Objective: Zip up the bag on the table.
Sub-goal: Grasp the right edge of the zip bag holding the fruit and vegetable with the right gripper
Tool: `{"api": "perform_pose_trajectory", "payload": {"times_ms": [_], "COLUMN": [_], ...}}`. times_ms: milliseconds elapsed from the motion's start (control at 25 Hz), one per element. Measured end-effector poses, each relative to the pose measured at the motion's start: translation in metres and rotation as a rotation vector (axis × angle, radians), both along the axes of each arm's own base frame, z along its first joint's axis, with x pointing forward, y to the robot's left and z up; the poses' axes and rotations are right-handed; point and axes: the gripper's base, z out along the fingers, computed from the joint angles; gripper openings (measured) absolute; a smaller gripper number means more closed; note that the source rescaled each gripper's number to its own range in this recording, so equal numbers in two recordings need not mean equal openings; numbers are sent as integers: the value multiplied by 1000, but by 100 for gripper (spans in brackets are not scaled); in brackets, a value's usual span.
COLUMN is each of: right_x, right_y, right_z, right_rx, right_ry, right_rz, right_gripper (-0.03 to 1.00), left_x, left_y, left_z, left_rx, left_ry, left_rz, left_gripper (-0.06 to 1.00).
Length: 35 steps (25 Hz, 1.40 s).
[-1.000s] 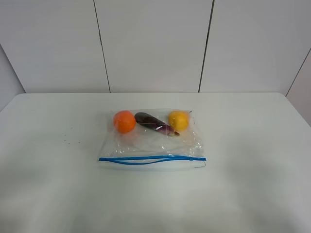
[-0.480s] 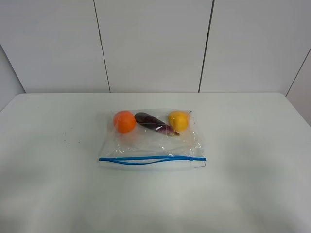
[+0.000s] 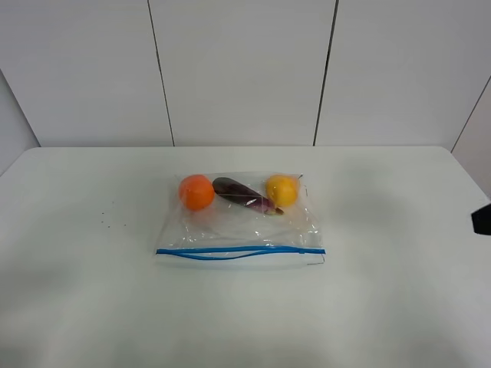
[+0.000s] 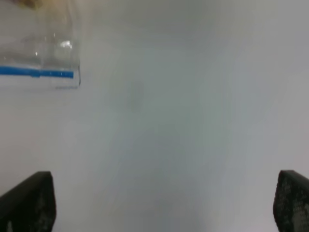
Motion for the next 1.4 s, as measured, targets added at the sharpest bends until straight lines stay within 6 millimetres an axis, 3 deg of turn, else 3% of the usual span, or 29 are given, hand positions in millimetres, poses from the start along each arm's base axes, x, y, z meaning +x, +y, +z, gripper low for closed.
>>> {"api": "perform_pose_trajectory", "payload": {"times_ms": [200,640,920,1280,1400], "right_x": [59,150,172,178,182], "right_y": [5,24,38,49,52], "right_z": [-31,-132,-185,-223,-226], "right_rx": [67,254,398,520,559], "right_ry": [158,243,257,270,267], "right_rz": [16,129,241,345,370], "right_gripper": [100,100,100,100,100], "left_x": [0,0,0,0,0], "left_y": [0,0,0,0,0], "left_z": [0,0,0,0,0], "left_rx": [0,0,0,0,0], "left_ry": [0,0,0,0,0], "left_rz": [0,0,0,0,0], "left_gripper": [100,100,100,100,100]}}
